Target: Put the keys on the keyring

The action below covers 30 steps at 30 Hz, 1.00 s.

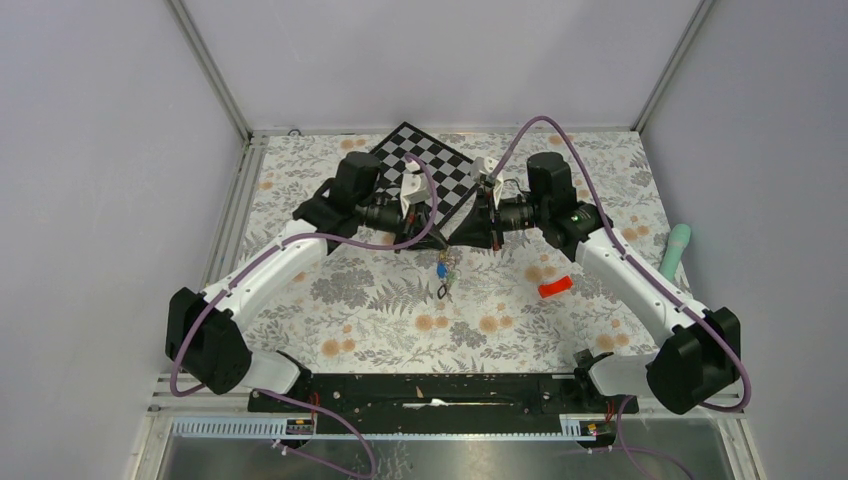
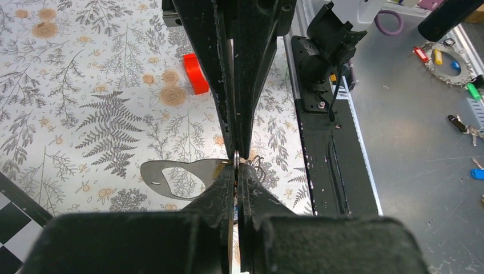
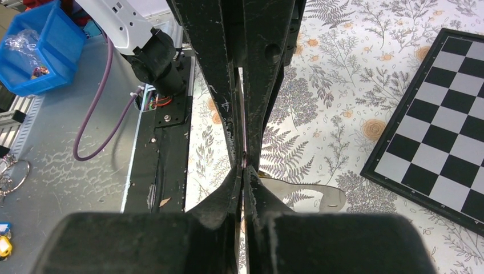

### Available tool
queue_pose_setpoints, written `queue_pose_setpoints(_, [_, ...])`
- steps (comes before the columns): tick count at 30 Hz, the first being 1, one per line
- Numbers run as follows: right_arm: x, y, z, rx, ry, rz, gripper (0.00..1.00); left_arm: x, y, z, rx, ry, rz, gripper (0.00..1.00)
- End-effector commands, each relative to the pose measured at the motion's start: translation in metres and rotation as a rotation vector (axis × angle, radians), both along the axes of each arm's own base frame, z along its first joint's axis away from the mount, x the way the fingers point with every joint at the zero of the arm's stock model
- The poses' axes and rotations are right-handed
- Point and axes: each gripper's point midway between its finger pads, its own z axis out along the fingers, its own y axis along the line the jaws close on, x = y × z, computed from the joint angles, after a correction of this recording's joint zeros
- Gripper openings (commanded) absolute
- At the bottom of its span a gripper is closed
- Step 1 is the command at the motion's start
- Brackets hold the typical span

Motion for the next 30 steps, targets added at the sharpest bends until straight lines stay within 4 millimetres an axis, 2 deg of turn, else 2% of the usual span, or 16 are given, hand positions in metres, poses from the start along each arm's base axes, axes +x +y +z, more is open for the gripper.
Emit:
queue_pose_setpoints(1, [0.008,-0.008,0.016,0.031,-0.092,-0.045,0.11,0.003,0.002,0.009,0.015,-0.102,0.009,0.00])
queue_pose_setpoints(7, [0.012,-0.019,-0.001,-0.039,-0.169,-0.083,0.42,0.013,0.008,-0.002,0.239,-0.286,0.053,0.00])
queue_pose_setpoints(12, [0.003,-0.021,-0.007,-0.041,-0.199,-0.044,0.52,0.017,0.008,-0.009,0.381,-0.386,0.072,0.00])
queue_pose_setpoints(21, [-0.009,-0.014,-0.013,0.016,-0.150,0.030,0.56,0.010,-0.004,-0.002,0.369,-0.413,0.039,0.00])
queue_pose_setpoints(30, [-0.008,-0.006,-0.014,0.067,-0.089,0.044,0.53,0.001,-0.017,0.002,0.313,-0.344,0.009,0.00])
